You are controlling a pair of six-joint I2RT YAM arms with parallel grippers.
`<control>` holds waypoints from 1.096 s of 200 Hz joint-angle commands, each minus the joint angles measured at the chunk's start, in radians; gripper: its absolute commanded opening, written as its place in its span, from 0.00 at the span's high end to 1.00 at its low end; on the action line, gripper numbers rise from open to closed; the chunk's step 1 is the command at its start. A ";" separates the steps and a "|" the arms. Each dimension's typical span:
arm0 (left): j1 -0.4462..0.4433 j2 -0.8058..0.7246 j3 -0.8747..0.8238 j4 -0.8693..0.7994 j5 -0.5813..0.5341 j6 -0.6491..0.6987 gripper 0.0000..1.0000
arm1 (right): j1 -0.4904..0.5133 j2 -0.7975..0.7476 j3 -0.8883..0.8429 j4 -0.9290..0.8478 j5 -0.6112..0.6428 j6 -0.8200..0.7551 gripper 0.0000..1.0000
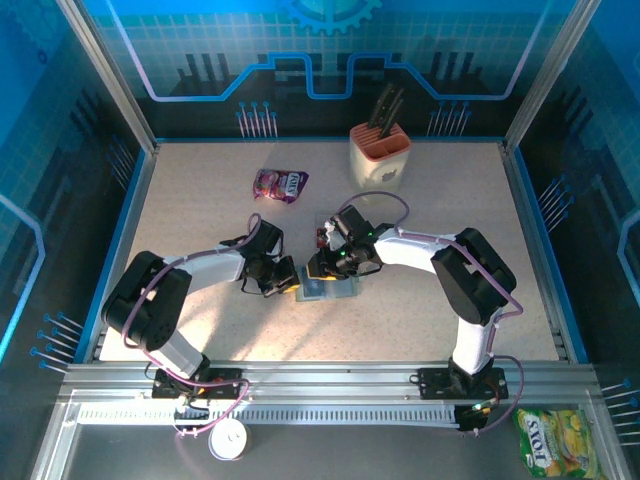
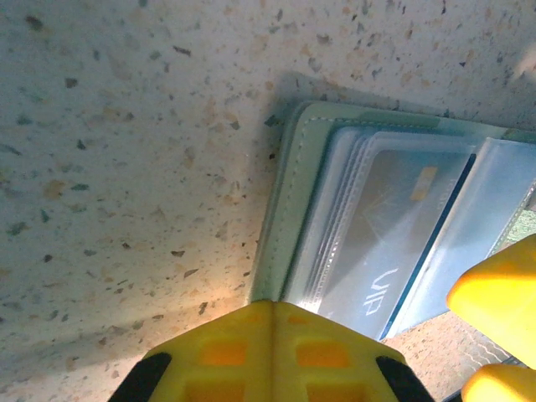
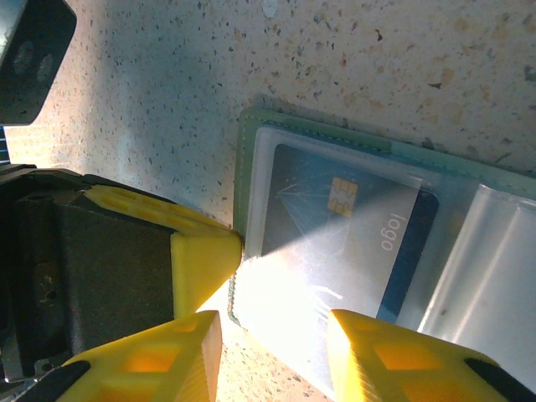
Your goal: Take the credit cards out of the card holder
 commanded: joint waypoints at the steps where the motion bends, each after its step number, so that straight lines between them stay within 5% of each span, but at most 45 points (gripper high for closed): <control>1: 0.011 0.010 -0.006 -0.015 0.002 0.021 1.00 | 0.015 0.011 0.024 -0.021 -0.017 -0.005 0.60; 219: 0.017 0.020 -0.017 -0.005 0.004 0.031 1.00 | 0.017 0.048 0.010 0.006 -0.042 0.009 0.62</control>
